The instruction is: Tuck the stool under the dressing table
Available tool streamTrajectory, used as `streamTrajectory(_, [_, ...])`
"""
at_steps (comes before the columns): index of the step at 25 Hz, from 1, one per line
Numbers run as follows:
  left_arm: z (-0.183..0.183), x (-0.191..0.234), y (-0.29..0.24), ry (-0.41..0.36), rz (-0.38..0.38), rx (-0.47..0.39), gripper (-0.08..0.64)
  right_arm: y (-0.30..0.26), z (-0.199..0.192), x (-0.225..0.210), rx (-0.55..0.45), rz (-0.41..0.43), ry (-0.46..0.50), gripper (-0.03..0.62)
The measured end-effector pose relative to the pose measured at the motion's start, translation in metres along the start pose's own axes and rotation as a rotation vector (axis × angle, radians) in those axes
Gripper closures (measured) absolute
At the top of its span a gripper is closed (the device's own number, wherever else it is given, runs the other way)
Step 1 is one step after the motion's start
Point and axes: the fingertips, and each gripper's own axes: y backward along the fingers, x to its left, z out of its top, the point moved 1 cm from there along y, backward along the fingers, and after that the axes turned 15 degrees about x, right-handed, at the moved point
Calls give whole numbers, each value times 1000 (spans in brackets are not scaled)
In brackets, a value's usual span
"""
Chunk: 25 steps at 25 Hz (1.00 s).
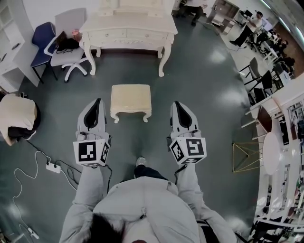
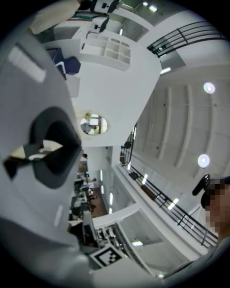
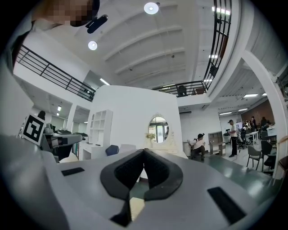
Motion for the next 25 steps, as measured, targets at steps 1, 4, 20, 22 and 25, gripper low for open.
streamTrajectory(1, [1,1,-7,0,2,1,551,-7,2,-3,-2,2,0,589])
streamTrajectory(4, [4,0,-27,-2,5,2,551,-24,6,-14,-6,10,1,589])
streamTrajectory(20, [-4,8,-95,32,39,33,551,-86,4,-54,31,38,-5,589])
streamTrajectory(22, [-9,18,-102,39,41,47,551,-99,3,-50,40,43,-8,589])
streamTrajectory(25, [-14,34,-118,46,35,56,551,-121,5,-43,45,44,2,589])
